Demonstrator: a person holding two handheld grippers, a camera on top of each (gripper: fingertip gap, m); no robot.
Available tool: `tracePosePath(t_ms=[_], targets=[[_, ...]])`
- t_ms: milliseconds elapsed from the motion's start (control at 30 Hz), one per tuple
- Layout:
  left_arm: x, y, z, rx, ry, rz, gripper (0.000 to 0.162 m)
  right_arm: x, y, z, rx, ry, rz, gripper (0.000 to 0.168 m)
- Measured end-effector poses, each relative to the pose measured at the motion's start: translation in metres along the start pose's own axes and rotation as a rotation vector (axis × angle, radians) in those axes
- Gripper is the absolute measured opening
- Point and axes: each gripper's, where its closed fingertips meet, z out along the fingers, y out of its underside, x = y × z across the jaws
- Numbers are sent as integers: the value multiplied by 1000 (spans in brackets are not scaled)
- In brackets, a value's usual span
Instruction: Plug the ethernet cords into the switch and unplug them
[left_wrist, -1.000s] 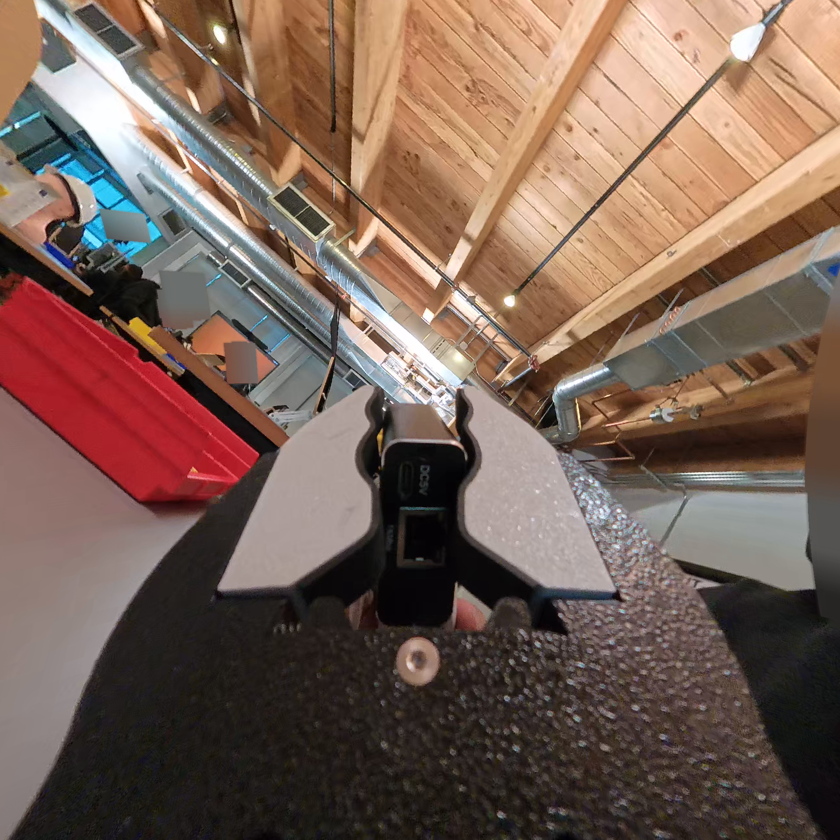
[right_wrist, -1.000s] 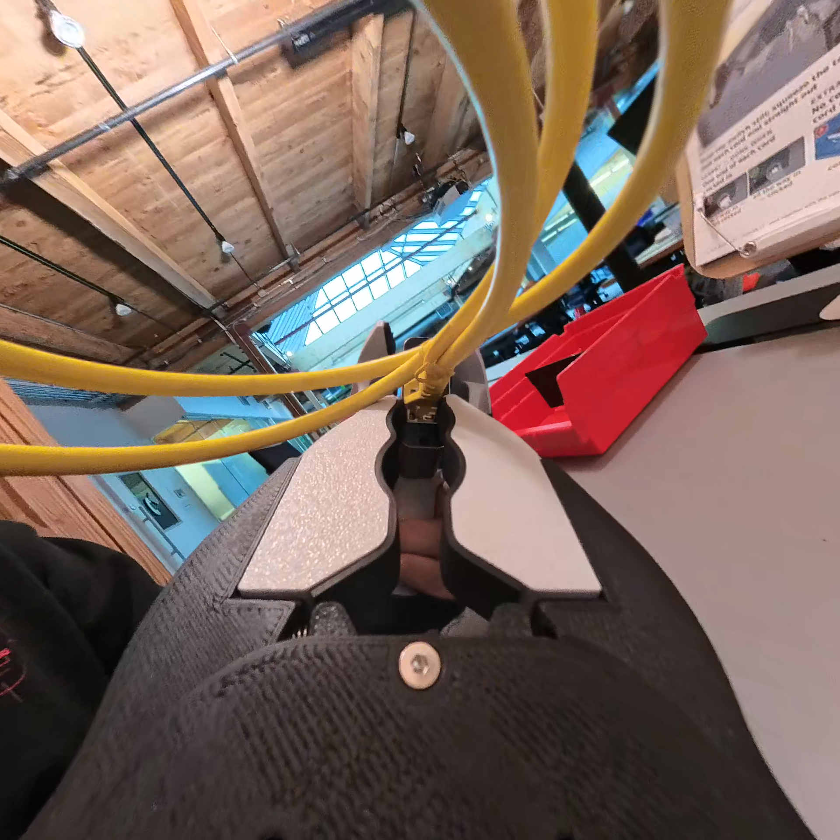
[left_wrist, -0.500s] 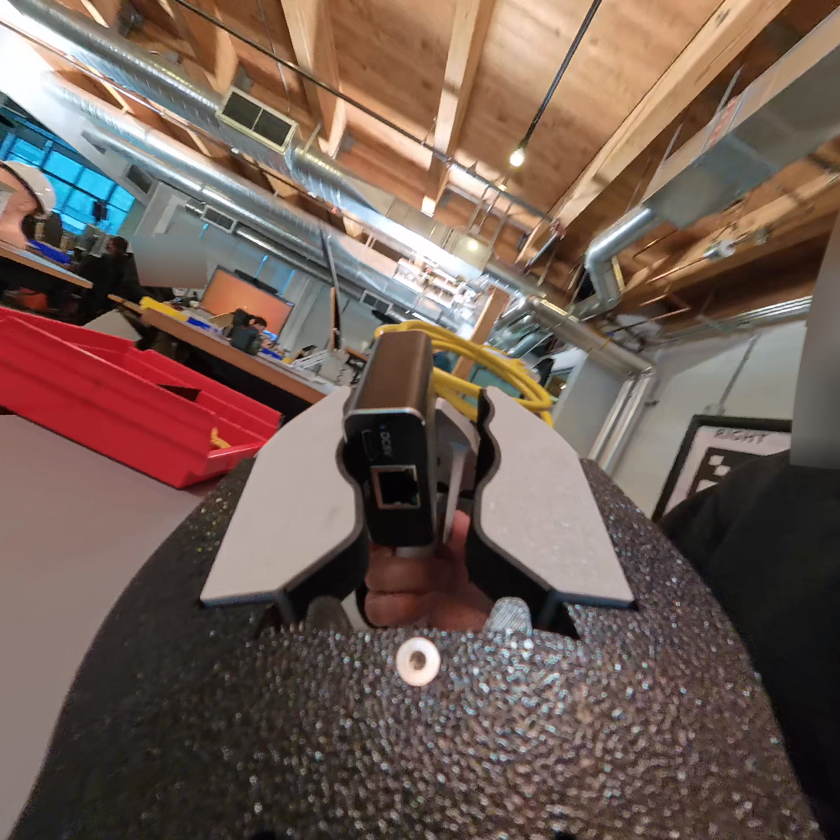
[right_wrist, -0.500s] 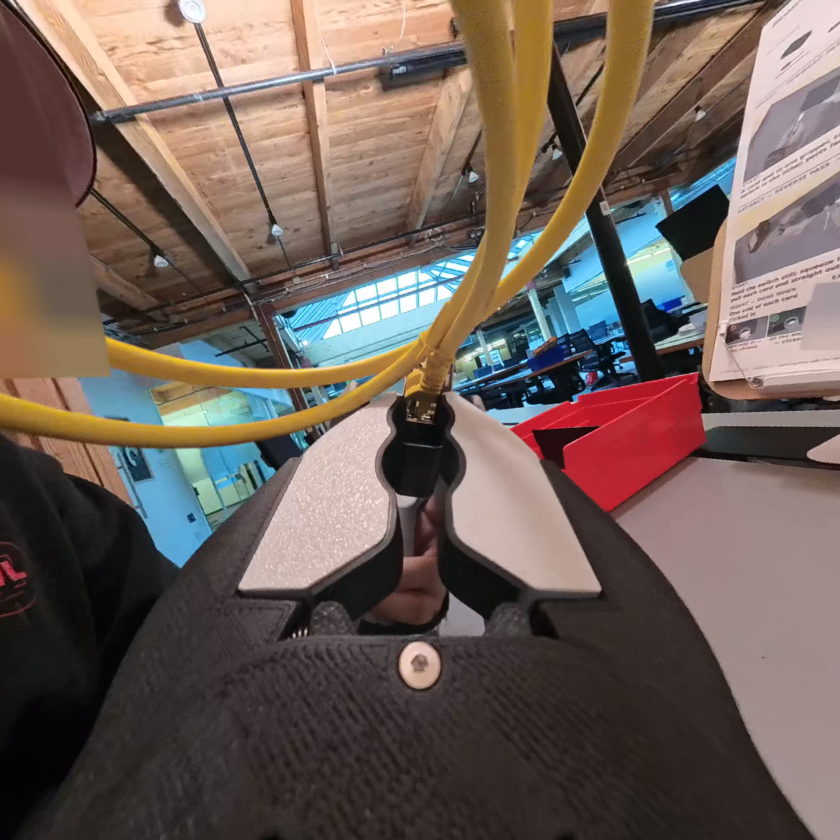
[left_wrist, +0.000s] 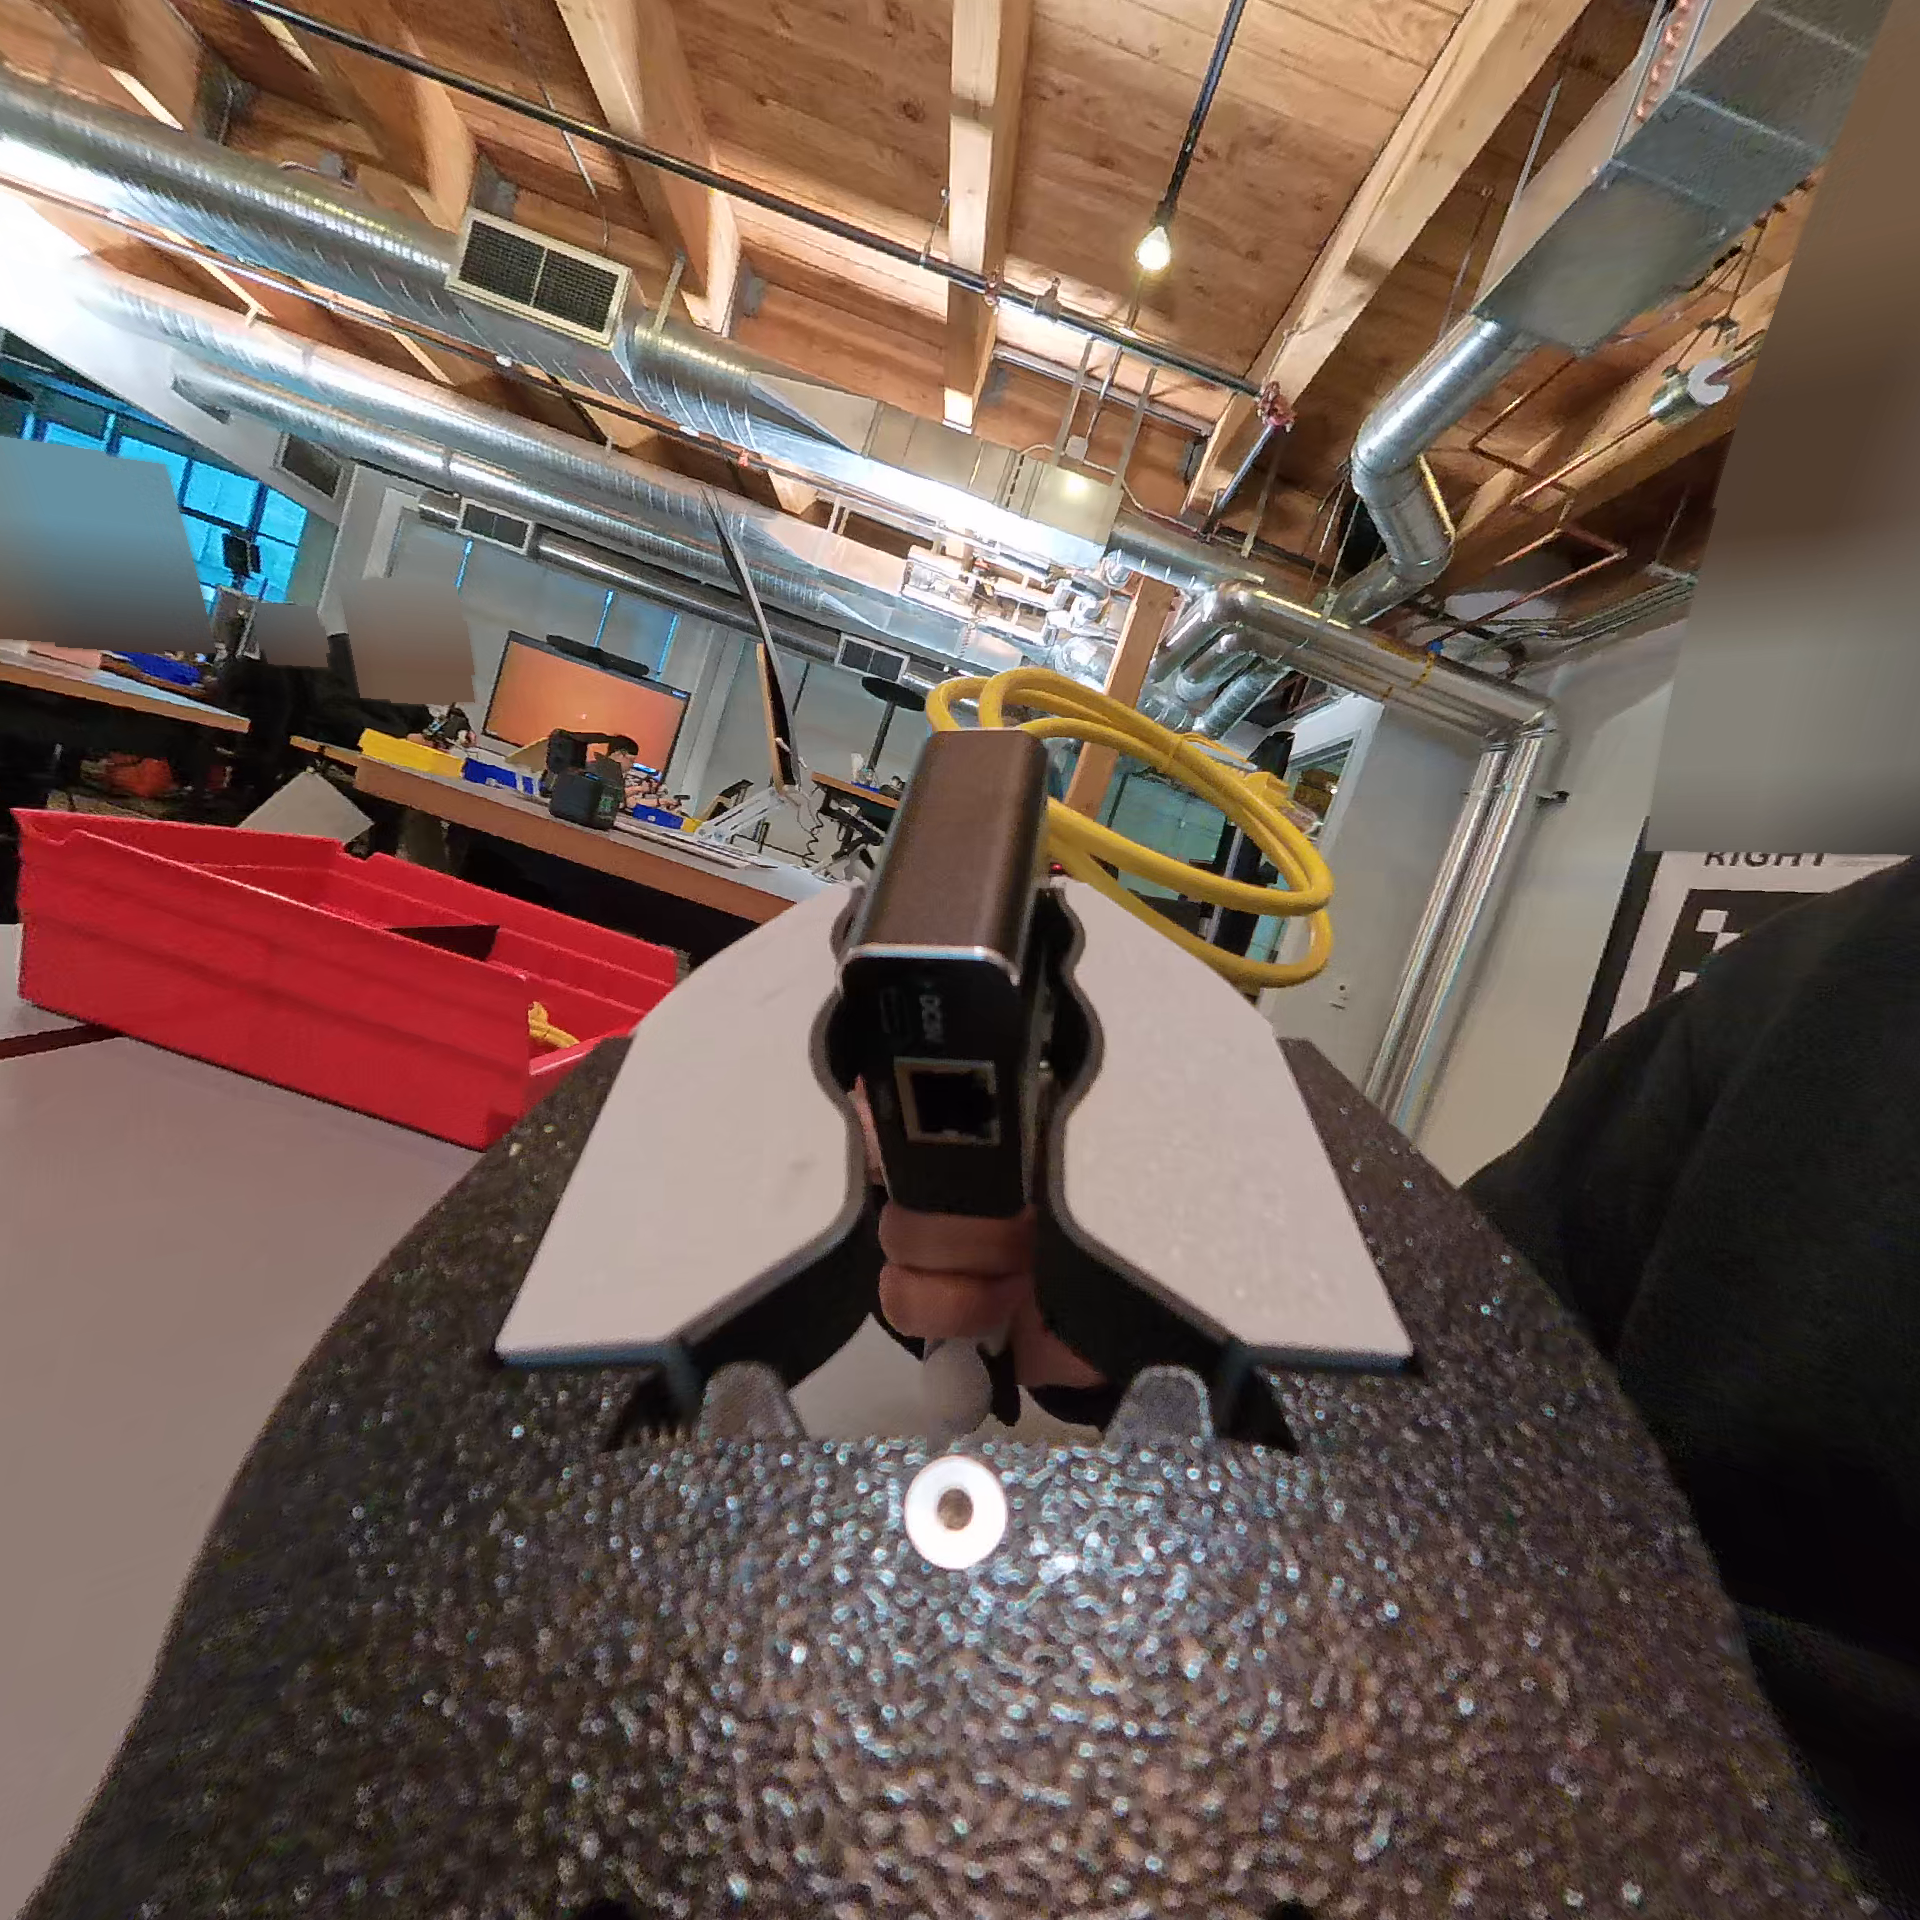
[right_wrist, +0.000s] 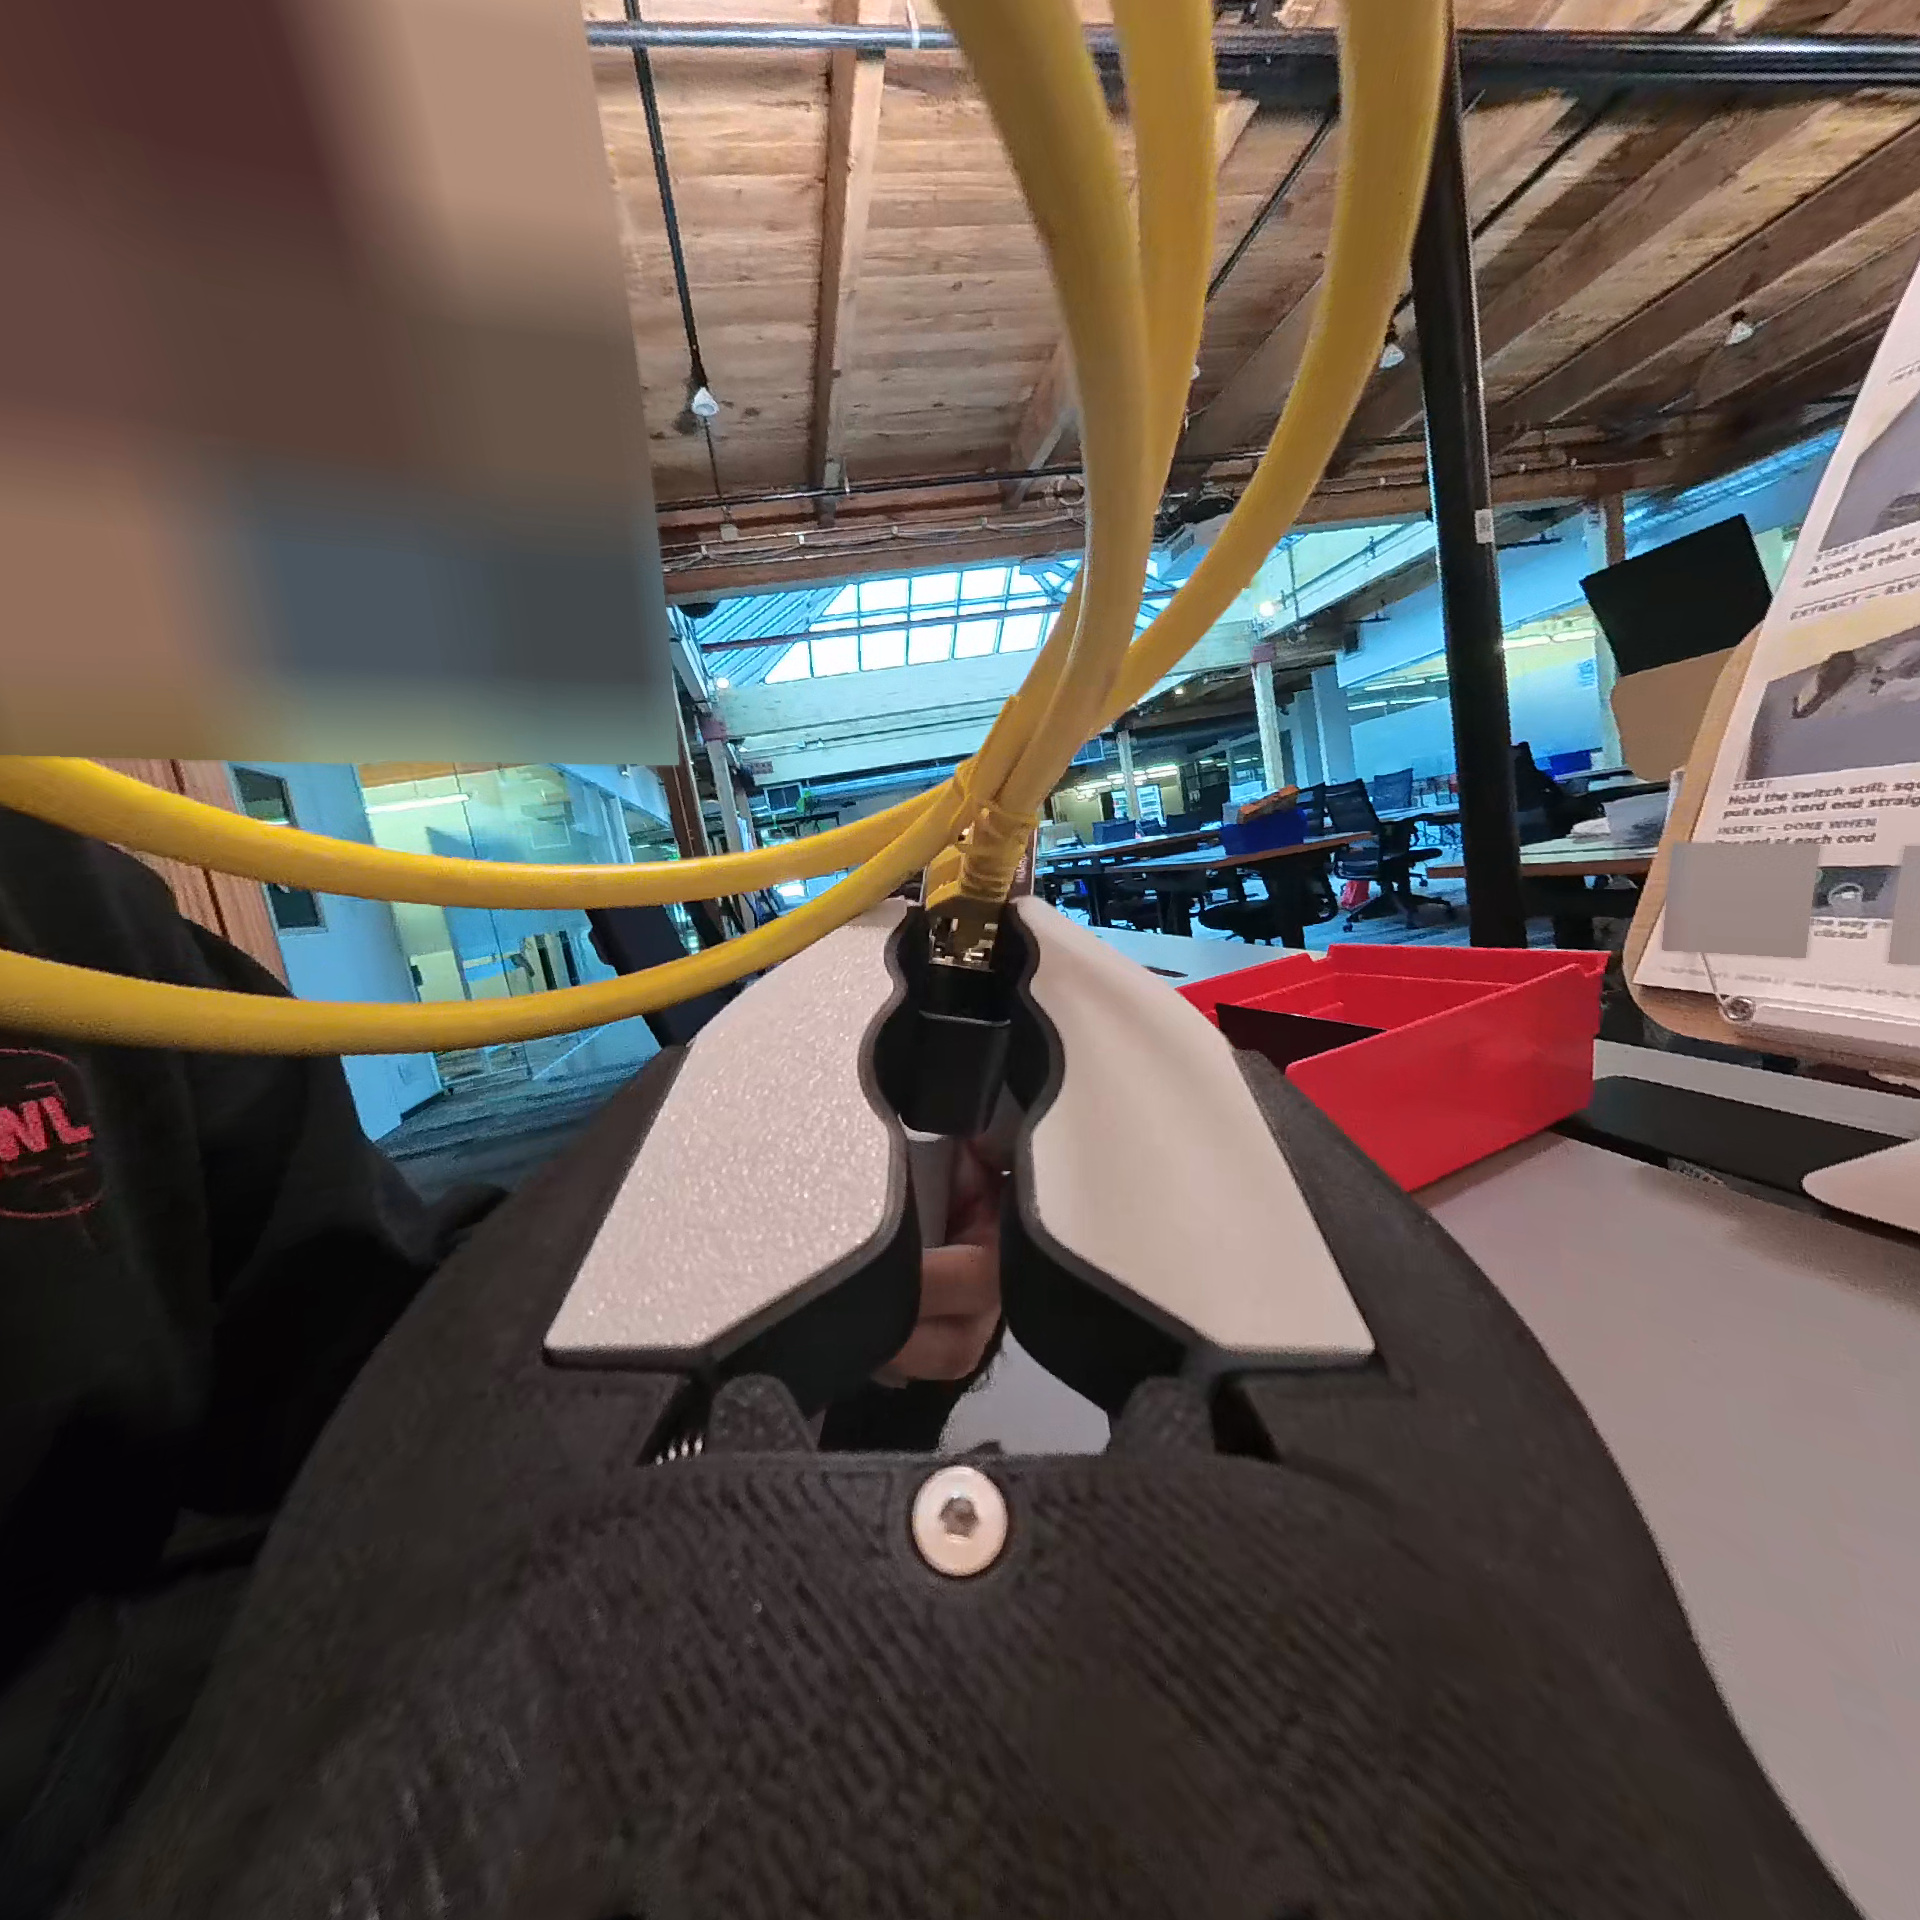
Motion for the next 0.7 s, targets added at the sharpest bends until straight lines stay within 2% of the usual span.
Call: tracePosePath(t_ms=[700], targets=[[-17, 11, -4, -54, -73, -40, 28, 18, 12, -6, 27, 51, 114, 14]])
